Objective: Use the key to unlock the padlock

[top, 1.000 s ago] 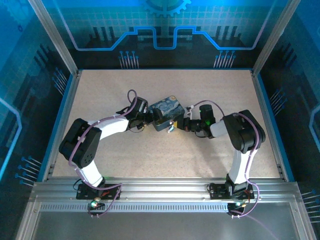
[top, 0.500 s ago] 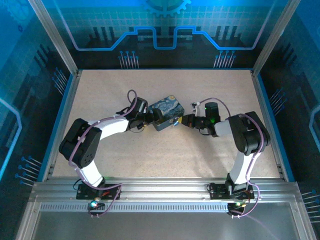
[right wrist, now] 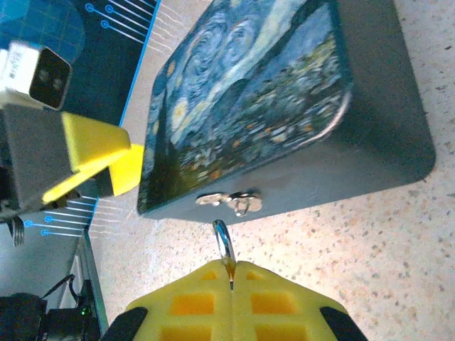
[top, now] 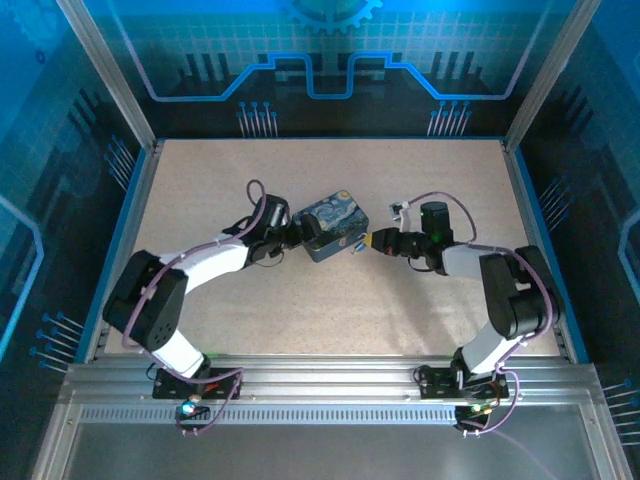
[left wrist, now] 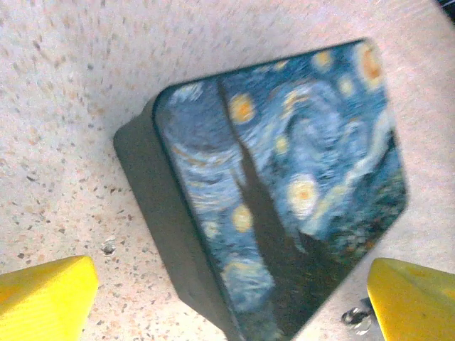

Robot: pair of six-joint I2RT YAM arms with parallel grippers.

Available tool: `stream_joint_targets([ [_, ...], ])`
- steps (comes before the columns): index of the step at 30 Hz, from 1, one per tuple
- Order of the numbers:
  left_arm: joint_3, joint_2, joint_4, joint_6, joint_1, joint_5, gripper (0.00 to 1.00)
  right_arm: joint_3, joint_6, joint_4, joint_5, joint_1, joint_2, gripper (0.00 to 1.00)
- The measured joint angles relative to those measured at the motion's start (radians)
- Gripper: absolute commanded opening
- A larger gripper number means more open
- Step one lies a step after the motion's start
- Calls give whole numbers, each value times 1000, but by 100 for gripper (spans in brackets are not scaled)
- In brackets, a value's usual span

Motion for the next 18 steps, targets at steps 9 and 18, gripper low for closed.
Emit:
stream_joint_targets([
  [9,-81,-238,-3,50,0,-120,99,0,-148,-375,19,0,-219,3],
  [18,-193,-370,51,103,1,-171,99,-2,-185,-647,46,76,-258,3],
])
